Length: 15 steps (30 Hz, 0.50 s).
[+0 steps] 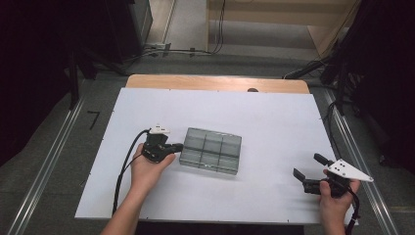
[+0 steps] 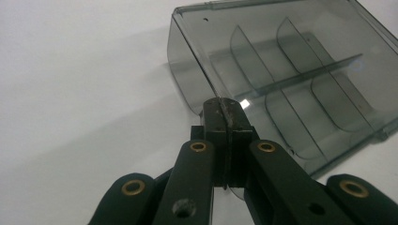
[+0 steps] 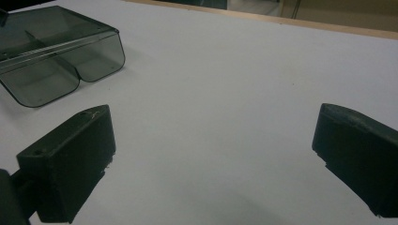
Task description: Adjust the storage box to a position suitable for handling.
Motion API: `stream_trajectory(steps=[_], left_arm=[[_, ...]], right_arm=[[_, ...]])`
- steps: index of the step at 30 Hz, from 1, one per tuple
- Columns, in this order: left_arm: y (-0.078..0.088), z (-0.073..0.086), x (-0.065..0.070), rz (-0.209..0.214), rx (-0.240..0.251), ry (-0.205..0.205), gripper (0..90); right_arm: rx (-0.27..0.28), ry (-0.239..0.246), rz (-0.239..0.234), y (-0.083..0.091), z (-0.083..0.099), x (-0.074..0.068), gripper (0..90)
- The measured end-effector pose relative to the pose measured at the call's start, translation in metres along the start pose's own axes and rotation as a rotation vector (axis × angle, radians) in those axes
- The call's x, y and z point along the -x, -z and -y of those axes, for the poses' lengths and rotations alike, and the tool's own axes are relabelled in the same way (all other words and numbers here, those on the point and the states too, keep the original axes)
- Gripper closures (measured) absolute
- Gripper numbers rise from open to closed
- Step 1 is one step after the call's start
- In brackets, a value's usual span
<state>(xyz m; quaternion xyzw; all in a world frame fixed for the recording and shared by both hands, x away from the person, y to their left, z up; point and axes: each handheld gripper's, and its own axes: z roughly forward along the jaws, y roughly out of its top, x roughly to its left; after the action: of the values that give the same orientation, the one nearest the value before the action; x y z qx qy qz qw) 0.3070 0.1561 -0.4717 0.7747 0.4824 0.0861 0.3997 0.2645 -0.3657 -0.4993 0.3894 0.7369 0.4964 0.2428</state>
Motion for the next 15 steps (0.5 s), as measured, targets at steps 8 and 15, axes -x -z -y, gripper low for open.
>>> stream_trajectory(steps=[8, 15], left_arm=[[0.003, 0.009, 0.016, 0.030, 0.017, -0.011, 90.0], [0.002, 0.017, 0.026, 0.051, 0.045, 0.001, 90.0]], right_arm=[[-0.028, 0.015, -0.020, -0.004, -0.002, -0.001, 0.0], [-0.018, -0.044, -0.085, -0.007, -0.009, -0.002, 1.7]])
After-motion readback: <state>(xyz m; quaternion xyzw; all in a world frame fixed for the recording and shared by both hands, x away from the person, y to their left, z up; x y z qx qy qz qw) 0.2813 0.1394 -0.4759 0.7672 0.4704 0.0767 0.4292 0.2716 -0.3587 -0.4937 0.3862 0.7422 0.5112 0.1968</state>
